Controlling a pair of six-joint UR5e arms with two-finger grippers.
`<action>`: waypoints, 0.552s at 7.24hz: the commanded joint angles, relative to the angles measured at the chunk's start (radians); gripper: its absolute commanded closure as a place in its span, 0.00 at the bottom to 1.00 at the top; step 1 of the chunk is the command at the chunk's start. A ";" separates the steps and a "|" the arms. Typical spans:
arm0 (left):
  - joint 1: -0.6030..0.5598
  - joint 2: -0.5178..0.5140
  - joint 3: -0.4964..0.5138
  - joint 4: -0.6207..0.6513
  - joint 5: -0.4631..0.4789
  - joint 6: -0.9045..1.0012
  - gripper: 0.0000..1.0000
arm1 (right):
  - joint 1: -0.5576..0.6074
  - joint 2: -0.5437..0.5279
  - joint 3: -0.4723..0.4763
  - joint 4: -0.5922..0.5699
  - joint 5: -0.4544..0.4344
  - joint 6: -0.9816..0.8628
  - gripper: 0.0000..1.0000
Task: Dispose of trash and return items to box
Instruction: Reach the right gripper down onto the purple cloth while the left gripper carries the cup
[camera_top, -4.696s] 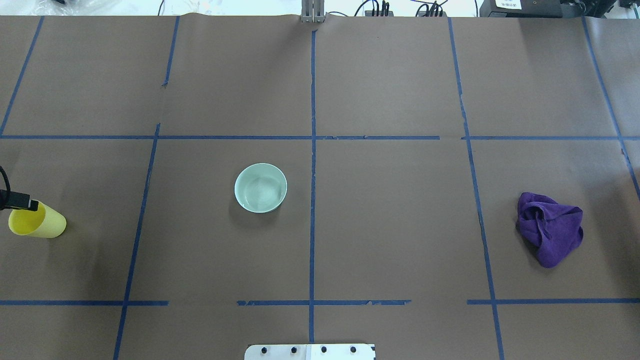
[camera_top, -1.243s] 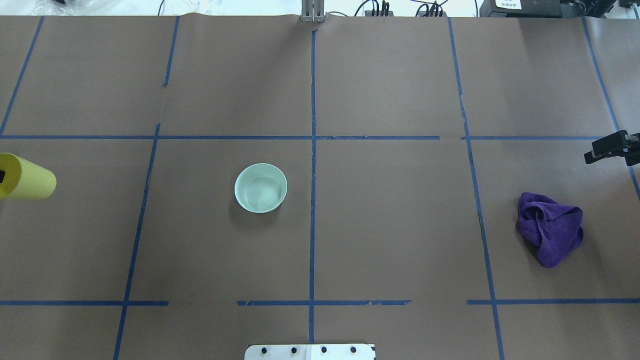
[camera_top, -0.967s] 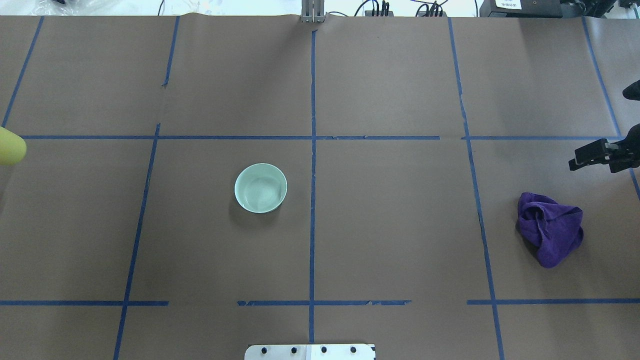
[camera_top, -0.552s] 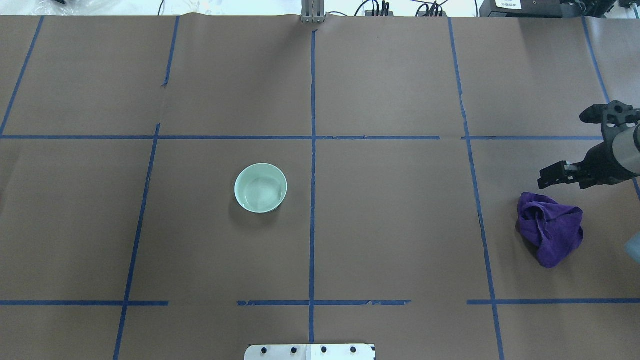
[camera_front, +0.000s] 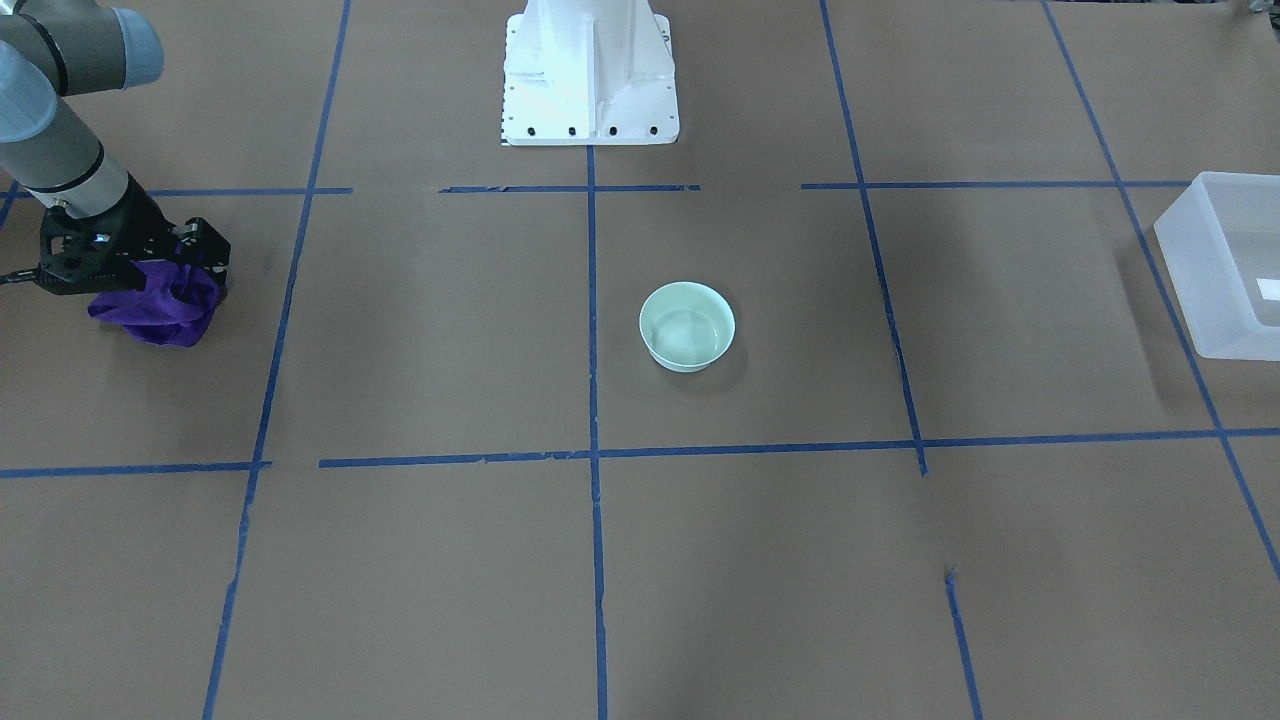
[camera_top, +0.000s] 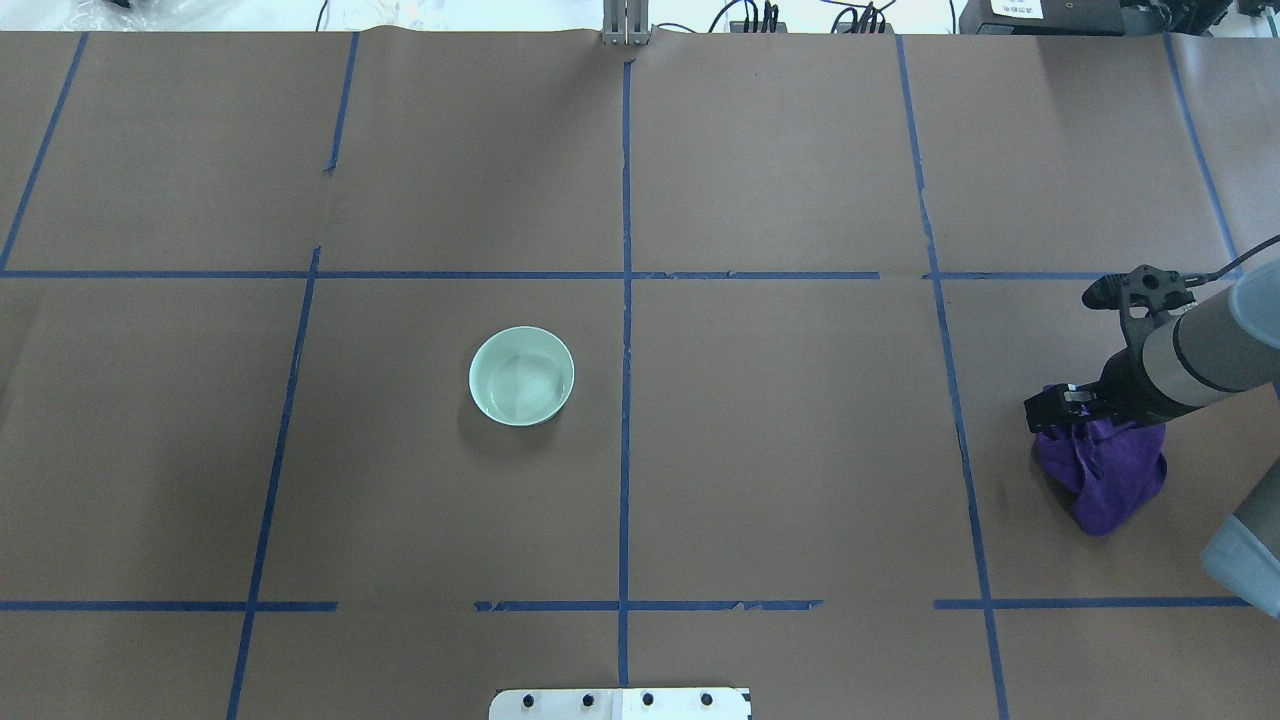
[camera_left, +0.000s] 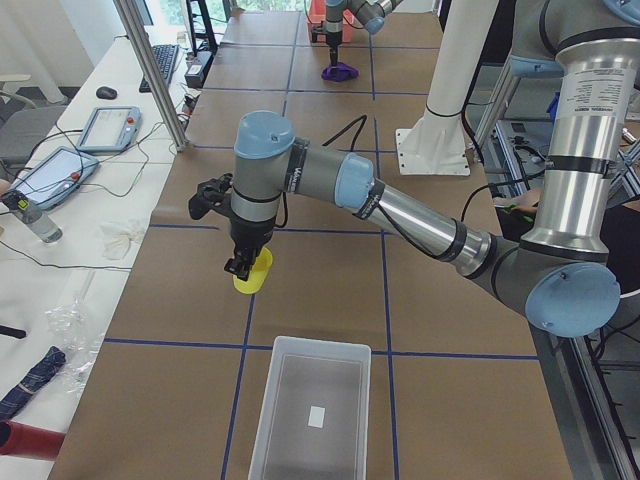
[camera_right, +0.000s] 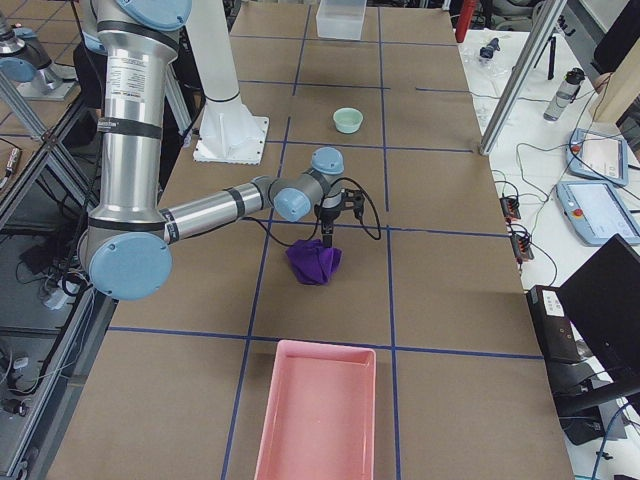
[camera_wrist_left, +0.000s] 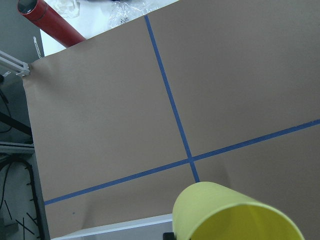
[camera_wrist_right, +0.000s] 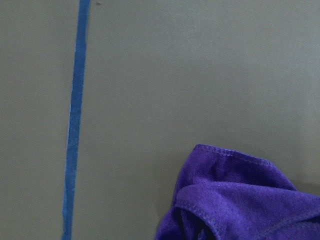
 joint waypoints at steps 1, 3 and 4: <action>-0.026 -0.003 0.051 -0.001 0.000 0.054 1.00 | -0.023 -0.006 -0.009 -0.005 -0.007 0.000 0.02; -0.035 -0.002 0.084 -0.006 0.002 0.056 1.00 | -0.043 -0.012 -0.016 -0.005 -0.008 0.000 0.01; -0.032 -0.002 0.109 -0.012 0.035 0.057 1.00 | -0.046 -0.015 -0.019 -0.007 -0.008 0.000 0.02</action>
